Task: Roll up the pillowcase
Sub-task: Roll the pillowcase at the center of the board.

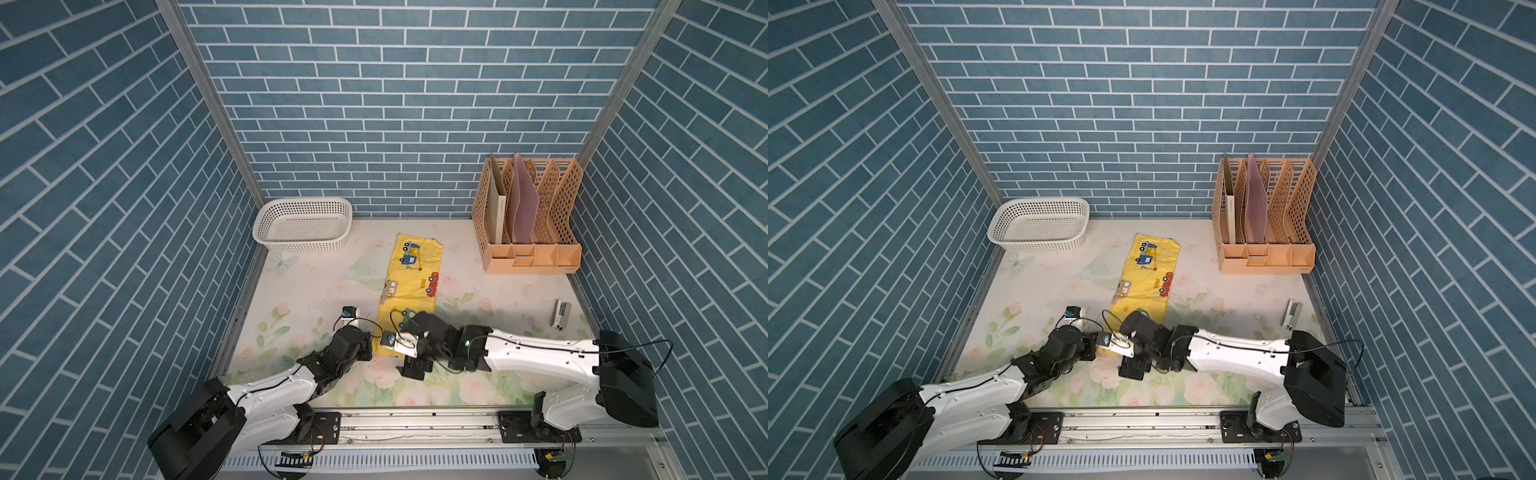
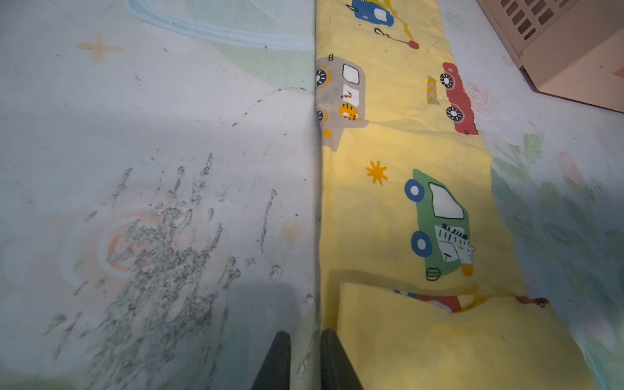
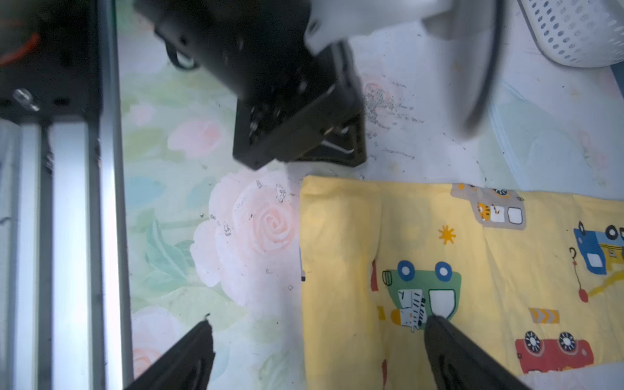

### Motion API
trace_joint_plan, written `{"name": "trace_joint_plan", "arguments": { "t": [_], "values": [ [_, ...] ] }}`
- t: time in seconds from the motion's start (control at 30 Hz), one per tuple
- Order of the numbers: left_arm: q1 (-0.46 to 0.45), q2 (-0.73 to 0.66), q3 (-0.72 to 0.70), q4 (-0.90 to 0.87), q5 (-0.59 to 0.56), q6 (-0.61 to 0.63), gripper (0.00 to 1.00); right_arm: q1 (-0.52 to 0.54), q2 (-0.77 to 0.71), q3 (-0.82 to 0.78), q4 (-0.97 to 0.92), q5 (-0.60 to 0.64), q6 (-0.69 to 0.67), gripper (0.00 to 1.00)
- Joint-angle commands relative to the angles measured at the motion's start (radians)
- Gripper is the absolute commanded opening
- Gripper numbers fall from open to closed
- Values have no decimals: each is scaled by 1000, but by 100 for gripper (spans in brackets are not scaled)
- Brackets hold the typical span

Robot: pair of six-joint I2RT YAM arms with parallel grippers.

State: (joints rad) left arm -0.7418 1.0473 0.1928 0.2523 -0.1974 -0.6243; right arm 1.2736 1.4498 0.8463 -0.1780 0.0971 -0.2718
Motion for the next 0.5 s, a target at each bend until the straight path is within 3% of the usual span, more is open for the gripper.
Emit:
{"name": "trace_joint_plan", "arguments": {
  "t": [0.0,0.3,0.47],
  "values": [
    [35,-56,9,-38,-19,-38,23,76,-8,-110,207,215,66,94],
    [144,-197,-95,91,228,-56,31,123,96,-195,428,348,49,69],
    [169,-227,-82,38,236,-42,36,122,198,-179,424,371,16,54]
  ]
}}
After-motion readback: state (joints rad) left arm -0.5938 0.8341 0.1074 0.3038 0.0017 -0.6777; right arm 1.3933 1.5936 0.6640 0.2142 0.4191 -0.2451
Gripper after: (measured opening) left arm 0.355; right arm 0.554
